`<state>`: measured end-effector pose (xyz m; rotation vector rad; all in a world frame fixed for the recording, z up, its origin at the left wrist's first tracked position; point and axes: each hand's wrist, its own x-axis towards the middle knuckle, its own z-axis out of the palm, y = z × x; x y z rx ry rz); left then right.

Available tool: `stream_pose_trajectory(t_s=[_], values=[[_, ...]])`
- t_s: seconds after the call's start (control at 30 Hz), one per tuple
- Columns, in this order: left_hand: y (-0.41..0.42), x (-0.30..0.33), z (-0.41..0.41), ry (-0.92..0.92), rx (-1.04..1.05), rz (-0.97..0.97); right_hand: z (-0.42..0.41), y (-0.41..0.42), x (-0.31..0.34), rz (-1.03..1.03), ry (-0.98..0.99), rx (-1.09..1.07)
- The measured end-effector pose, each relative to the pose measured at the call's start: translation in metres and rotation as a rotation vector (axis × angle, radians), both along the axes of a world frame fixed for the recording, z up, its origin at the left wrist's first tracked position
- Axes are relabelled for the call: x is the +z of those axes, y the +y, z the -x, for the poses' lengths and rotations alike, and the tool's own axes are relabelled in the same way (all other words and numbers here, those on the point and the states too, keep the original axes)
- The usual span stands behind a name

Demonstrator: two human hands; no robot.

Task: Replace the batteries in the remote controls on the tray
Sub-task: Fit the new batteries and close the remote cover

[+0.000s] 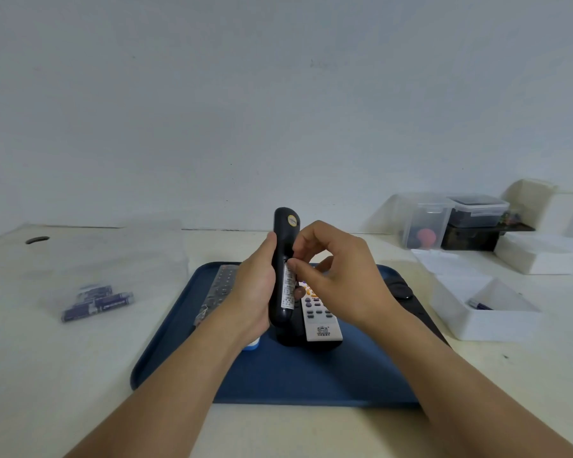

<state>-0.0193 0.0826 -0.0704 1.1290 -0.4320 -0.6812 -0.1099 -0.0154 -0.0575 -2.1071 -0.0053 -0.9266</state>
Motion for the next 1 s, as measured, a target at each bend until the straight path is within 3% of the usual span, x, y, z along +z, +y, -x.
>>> stream_pose_trajectory(t_s=[0.33, 0.5, 0.6, 0.67, 0.8, 0.9, 1.0], values=[[-0.003, -0.003, 0.007, -0.114, 0.05, -0.044, -0.004, -0.009, -0.001, 0.023, 0.063, 0.034], [-0.003, -0.003, 0.006, -0.078, 0.065, -0.047, -0.002, -0.015, 0.003, -0.039, 0.095, 0.116], [-0.001, 0.003, 0.003, 0.066, 0.056, -0.009, 0.002, -0.017, 0.009, -0.152, 0.108, 0.186], [0.0, 0.004, -0.001, 0.149, 0.069, 0.014, 0.004, -0.022, 0.013, -0.332, 0.1, 0.192], [0.0, 0.003, -0.006, 0.213, 0.078, 0.056, 0.009, -0.056, 0.016, -0.714, 0.113, 0.014], [0.001, 0.004, -0.004, 0.214, 0.019, 0.065, 0.013, -0.071, 0.009, -0.734, 0.274, -0.084], [0.0, 0.002, -0.003, 0.195, 0.007, 0.04, 0.007, -0.062, 0.0, -0.76, 0.389, -0.003]])
